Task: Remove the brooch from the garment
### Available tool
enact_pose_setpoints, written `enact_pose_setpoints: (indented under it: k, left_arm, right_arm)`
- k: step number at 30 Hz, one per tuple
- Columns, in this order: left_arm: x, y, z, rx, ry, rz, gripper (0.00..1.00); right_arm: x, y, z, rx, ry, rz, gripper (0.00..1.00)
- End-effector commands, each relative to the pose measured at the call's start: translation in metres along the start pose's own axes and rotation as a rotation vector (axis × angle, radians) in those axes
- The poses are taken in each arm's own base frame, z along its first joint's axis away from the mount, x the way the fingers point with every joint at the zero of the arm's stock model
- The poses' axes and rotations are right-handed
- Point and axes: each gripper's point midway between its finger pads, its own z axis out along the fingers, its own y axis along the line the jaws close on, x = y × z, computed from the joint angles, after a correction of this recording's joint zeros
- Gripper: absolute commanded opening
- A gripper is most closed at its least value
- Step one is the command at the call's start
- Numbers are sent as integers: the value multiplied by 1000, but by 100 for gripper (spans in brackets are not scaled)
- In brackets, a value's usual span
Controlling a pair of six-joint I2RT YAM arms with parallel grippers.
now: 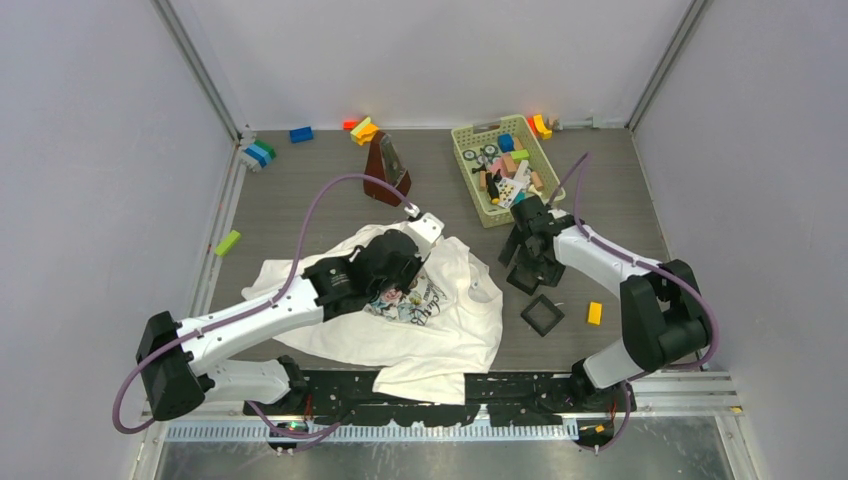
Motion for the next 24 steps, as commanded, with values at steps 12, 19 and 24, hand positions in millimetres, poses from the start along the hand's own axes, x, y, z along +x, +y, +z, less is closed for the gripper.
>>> enact_pose_setpoints:
  k: [12, 19, 24]
  left_arm:
    - [-16, -3, -4, -1, -69, 8, 0]
    - [-17, -6, -2, 4, -64, 16, 0]
    - [-17, -6, -2, 0, -64, 19, 0]
  right_arm:
    - [0, -4, 19, -8, -11, 18, 90]
    - [2, -5, 20, -15, -6, 14, 83]
    - [-1, -4, 15, -22, -16, 14, 84]
